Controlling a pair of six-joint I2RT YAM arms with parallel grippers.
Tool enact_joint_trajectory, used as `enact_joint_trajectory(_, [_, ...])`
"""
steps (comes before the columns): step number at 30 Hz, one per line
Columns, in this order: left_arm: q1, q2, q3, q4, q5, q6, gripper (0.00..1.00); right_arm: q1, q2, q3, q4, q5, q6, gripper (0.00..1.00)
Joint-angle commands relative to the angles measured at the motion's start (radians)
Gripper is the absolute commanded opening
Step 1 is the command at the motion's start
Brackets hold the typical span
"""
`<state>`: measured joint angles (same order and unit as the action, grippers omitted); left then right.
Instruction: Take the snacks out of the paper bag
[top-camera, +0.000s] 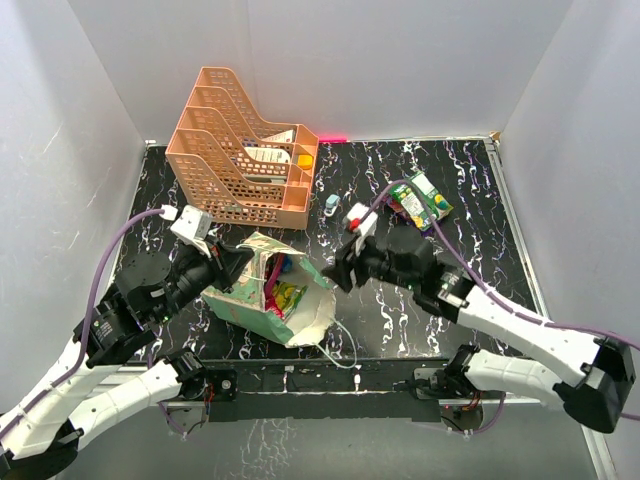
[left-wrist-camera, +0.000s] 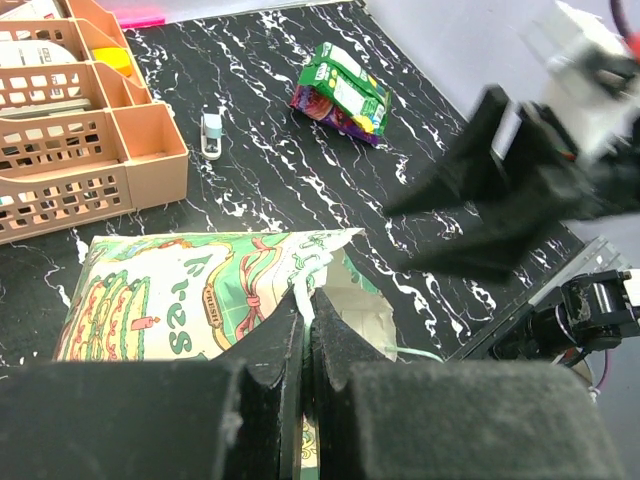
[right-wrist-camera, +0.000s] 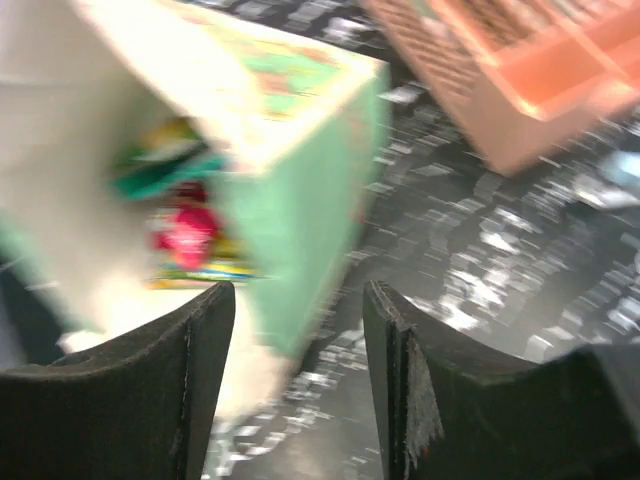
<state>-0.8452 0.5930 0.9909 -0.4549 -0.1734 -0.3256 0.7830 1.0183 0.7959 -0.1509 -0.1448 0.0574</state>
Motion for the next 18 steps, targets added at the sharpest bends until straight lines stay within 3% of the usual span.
enact_joint_trajectory(1, [0.003, -0.001, 0.004, -0.011, 0.013, -0.003, 0.0, 0.211, -0.067, 0.011, 0.121, -0.05, 0.075, 0.5])
enact_joint_trajectory(7, [0.003, 0.002, 0.015, -0.034, -0.005, -0.001, 0.0, 0.402, 0.044, -0.027, 0.226, 0.08, 0.049, 0.33])
enact_joint_trajectory(13, [0.003, 0.012, 0.032, -0.034, -0.016, -0.001, 0.0, 0.502, 0.231, 0.071, 0.196, 0.375, 0.007, 0.32])
enact_joint_trajectory(18, [0.003, 0.013, 0.036, -0.034, -0.025, 0.0, 0.0, 0.529, 0.294, 0.088, 0.201, 0.394, -0.009, 0.28])
